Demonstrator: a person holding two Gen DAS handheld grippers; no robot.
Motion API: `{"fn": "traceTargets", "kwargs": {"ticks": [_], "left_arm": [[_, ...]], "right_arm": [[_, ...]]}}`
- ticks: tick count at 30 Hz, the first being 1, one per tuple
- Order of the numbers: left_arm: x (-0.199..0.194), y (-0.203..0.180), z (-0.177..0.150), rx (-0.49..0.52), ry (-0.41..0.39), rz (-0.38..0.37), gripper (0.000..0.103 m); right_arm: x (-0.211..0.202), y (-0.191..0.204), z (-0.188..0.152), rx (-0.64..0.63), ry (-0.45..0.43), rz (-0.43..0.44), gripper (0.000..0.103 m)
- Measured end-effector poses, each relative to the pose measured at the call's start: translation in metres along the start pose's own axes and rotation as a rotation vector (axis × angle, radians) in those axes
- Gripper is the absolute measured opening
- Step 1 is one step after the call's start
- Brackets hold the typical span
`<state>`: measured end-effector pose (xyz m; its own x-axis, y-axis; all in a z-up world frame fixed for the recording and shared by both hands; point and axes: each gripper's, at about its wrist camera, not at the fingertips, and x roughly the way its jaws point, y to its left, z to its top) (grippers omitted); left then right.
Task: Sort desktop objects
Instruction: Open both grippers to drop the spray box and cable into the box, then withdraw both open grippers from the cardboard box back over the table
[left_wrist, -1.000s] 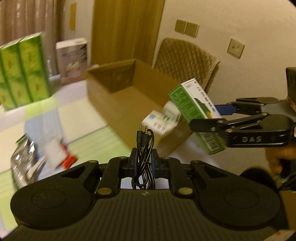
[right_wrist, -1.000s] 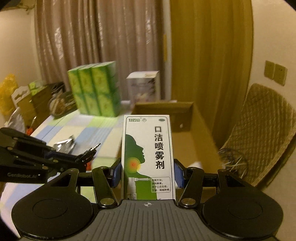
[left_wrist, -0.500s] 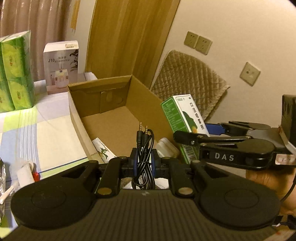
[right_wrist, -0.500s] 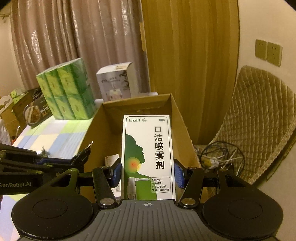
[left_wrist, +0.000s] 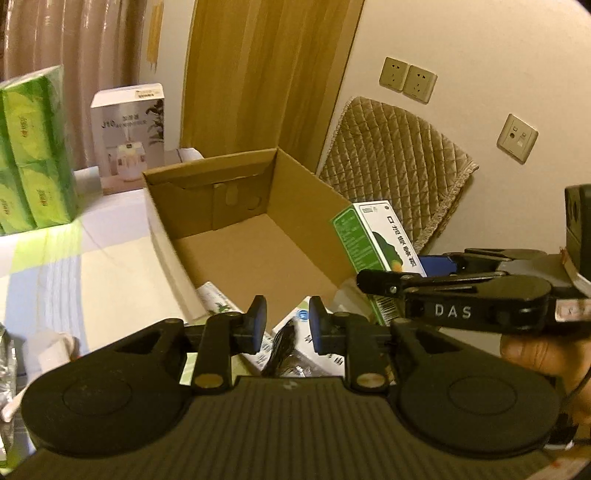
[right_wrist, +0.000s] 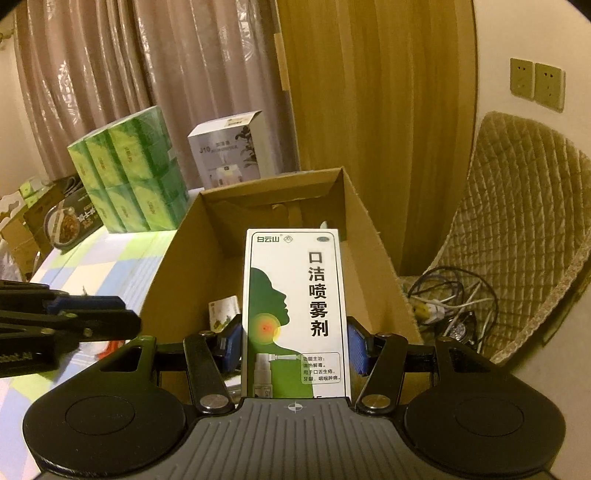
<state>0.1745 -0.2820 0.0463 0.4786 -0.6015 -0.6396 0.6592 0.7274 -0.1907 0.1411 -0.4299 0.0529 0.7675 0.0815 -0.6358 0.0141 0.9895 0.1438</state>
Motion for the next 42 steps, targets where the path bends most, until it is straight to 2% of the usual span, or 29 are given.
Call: {"fn": "traceTargets", "kwargs": {"ticks": [3,5,6,11,14,20,24,29,31,36,42], "left_arm": [[-0.009,0.004,-0.003,-0.002,-0.008,0.014,0.019],[-0.015,0.007,-0.005,-0.008,-0.017,0.012,0.022],[-0.017,0.007,-0.005,-0.01,-0.022,0.014,0.023],[-0.033,0.012,-0.011,-0.011,-0.051,0.029,0.029],[-0.047,0.014,-0.018,-0.003,-0.071,0.045,0.033],[-0.073,0.022,-0.042,-0.003,-0.078,0.087,0.047],[-0.093,0.035,-0.063,-0.04,-0.069,0.114,0.061],[-0.122,0.053,-0.095,-0.066,-0.044,0.171,0.075],[-0.134,0.06,-0.109,-0.079,-0.034,0.189,0.087],[-0.164,0.079,-0.141,-0.102,0.002,0.245,0.096],[-0.191,0.102,-0.166,-0.147,0.015,0.318,0.099]], "right_arm": [[0.003,0.005,0.0,0.001,-0.004,0.028,0.053],[-0.001,0.006,0.001,0.013,-0.036,0.055,0.06],[-0.003,0.007,0.003,0.014,-0.048,0.051,0.064],[-0.025,0.011,0.0,0.042,-0.089,0.036,0.066],[-0.04,0.016,-0.013,0.073,-0.102,0.042,0.071],[-0.07,0.043,-0.047,0.092,-0.116,0.061,0.088],[-0.085,0.067,-0.068,0.069,-0.104,0.071,0.101],[-0.095,0.09,-0.09,0.08,-0.076,0.095,0.101],[-0.096,0.099,-0.096,0.072,-0.048,0.113,0.101],[-0.093,0.122,-0.113,0.039,0.011,0.149,0.101],[-0.092,0.141,-0.123,0.009,0.045,0.169,0.101]]}}
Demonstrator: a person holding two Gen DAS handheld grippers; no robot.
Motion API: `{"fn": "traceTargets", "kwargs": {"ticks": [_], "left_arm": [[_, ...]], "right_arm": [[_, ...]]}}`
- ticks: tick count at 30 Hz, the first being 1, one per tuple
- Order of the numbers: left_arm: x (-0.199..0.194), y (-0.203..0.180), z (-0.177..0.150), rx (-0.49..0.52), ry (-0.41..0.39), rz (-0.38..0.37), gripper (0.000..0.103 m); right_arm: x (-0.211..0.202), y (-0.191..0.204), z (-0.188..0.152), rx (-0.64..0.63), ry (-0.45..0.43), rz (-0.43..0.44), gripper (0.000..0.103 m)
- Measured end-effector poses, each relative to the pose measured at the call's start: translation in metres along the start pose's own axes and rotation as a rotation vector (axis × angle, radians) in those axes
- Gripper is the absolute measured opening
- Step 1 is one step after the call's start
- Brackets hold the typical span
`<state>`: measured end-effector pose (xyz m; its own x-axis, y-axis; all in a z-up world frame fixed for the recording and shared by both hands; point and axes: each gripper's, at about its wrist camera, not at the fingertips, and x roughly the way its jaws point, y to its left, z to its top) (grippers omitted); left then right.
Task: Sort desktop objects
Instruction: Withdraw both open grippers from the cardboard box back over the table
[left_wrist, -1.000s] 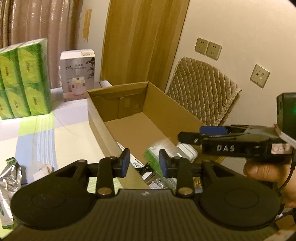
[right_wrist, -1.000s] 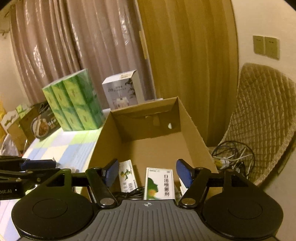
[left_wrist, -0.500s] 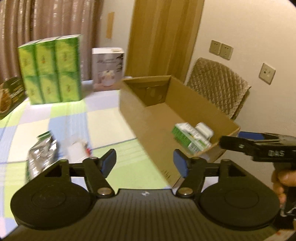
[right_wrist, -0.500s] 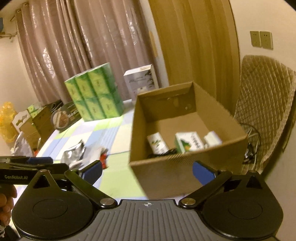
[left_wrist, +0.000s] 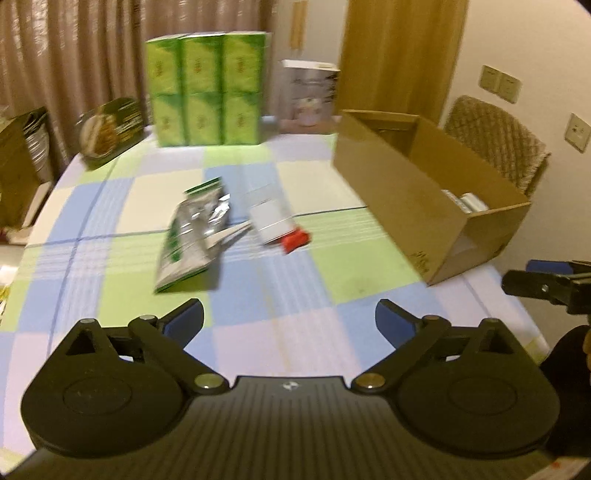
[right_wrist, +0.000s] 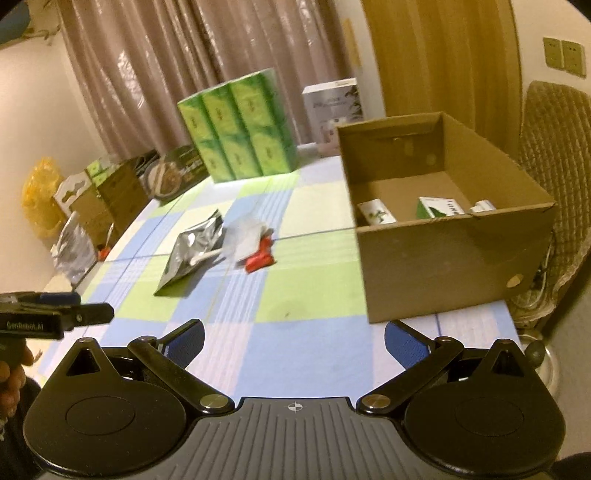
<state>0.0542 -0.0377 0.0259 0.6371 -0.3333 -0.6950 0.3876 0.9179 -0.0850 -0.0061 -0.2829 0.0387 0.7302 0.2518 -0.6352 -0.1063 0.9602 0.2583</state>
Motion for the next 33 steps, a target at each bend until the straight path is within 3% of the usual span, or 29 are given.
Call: {"fn": "traceTargets", "kwargs": {"ticks": [12,33], "left_arm": [[-0.016,0.042,0.0,-0.061,-0.024,0.049,0.101],[0.008,0.068,0.001,-0.054,0.032,0.071,0.101]], "right_arm": [[0.011,0.022,-0.002,-0.045,0.04,0.026,0.101],[0.052,0.039,0.007,-0.08,0.096,0.056,0.101]]}}
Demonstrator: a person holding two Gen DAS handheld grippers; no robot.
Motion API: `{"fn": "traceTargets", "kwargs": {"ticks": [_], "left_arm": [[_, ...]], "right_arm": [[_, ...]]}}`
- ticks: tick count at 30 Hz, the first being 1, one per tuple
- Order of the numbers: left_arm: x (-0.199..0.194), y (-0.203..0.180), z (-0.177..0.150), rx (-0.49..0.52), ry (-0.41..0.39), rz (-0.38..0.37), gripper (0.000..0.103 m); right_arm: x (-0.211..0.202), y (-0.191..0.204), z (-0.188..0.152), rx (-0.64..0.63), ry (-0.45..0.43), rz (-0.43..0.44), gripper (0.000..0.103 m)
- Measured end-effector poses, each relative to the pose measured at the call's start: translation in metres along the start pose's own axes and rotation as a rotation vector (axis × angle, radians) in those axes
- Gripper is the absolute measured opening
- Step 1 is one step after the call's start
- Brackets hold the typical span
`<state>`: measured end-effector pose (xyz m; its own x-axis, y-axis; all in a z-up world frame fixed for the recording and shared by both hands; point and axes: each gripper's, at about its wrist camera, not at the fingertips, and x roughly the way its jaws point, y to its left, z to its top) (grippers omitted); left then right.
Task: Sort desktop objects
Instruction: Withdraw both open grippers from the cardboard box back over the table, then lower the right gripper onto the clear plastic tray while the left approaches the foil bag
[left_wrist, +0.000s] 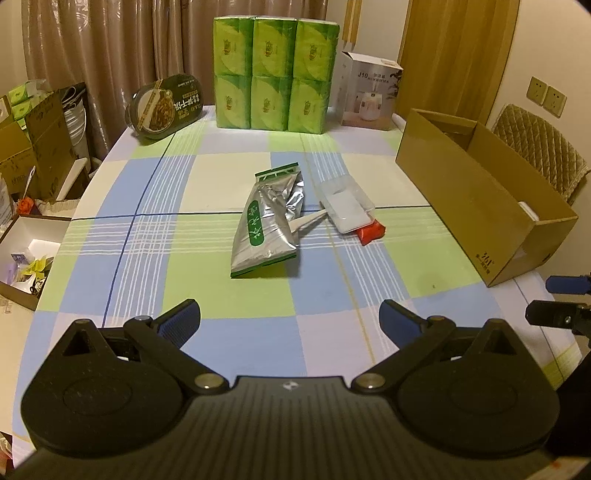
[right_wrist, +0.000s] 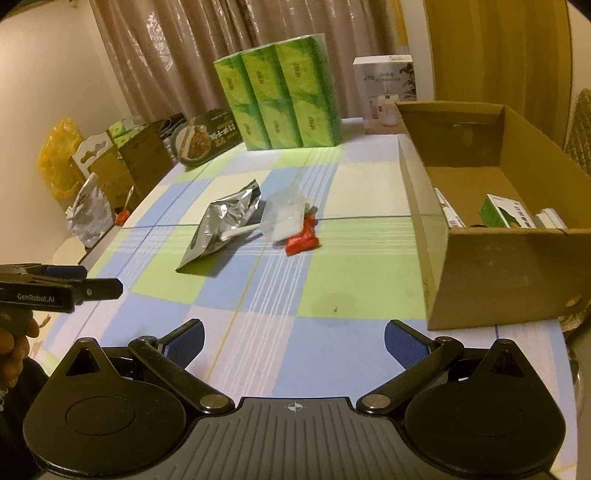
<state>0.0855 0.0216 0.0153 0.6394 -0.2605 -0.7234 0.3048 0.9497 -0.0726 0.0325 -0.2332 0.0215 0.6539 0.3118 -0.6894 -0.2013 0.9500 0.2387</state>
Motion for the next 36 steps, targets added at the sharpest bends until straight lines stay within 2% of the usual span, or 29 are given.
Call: {"fn": "traceTargets", "kwargs": {"ticks": [9,17,24,36], "left_arm": [[0.021,0.012,0.007,0.059,0.036,0.011,0.101],[0.055,0.025,0.021,0.149,0.068,0.023,0.101],[0.096,0.035,0.04,0.189,0.112,-0.018,0.101],[0.155,0.022,0.059,0.292,0.106,-0.068,0.101]], "right_arm": [[0.029,0.007,0.018,-0.022,0.021,0.023,0.101],[0.069,0.012,0.043,-0.053,0.042,0.029,0.101],[0.115,0.012,0.075,-0.076,0.054,0.026,0.101],[0.198,0.01,0.112,-0.146,0.107,0.011,0.101]]}}
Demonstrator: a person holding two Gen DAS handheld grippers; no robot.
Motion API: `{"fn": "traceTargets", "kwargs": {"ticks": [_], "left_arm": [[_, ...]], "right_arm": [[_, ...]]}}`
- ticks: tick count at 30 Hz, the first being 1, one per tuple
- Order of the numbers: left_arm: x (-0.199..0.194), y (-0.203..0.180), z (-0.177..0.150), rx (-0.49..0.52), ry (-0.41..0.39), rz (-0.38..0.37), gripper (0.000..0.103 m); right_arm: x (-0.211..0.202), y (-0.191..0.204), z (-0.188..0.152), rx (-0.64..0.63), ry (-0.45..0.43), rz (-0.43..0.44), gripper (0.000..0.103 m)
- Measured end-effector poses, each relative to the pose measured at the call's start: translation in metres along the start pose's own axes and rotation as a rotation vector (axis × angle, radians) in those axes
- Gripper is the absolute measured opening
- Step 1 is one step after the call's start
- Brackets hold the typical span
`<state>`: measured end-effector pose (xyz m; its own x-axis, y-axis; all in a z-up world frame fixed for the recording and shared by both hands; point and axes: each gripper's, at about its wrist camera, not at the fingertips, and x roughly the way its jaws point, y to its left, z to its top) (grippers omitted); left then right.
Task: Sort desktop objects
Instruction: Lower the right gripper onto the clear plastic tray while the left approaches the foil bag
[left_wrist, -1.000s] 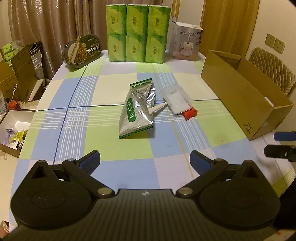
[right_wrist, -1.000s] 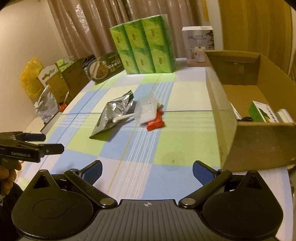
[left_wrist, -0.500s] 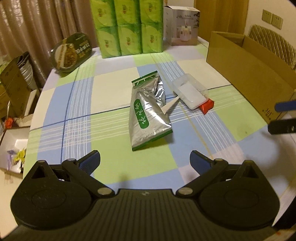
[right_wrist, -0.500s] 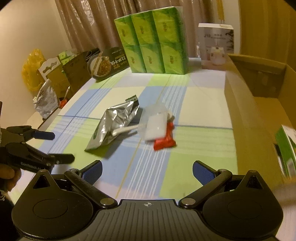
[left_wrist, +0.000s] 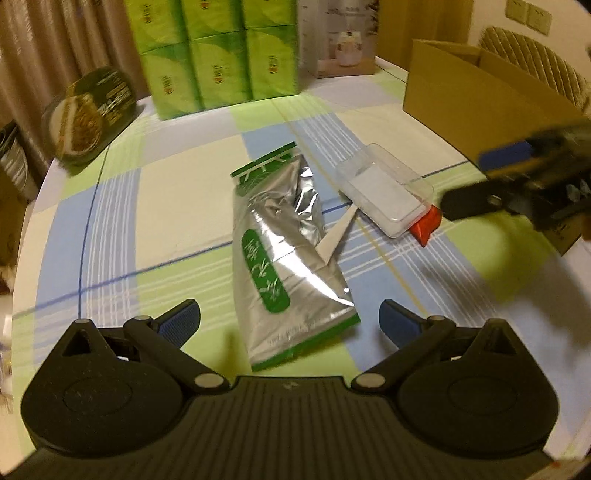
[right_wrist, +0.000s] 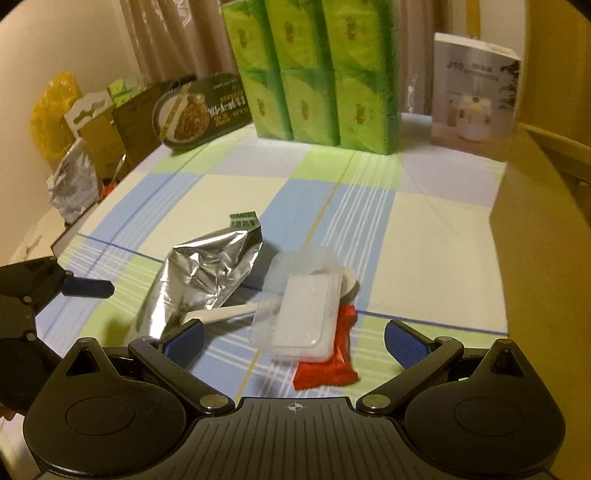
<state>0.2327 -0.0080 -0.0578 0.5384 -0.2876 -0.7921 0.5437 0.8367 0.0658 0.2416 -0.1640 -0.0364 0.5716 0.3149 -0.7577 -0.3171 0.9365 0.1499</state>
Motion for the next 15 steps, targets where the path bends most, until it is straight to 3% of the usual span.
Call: {"fn": "traceTargets", "kwargs": {"ticks": [11,15], "left_arm": [[0.031,0.001,0.003,0.043,0.0,-0.008,0.094],[0.034,0.0,0.005,0.052,0.004,-0.007,0.076]], "right_arm": [[0.036,0.006,0.004,-0.055,0.031,-0.011,0.1],[0.043,0.008,0.005,-0.078,0.041,-0.018,0.082]]}}
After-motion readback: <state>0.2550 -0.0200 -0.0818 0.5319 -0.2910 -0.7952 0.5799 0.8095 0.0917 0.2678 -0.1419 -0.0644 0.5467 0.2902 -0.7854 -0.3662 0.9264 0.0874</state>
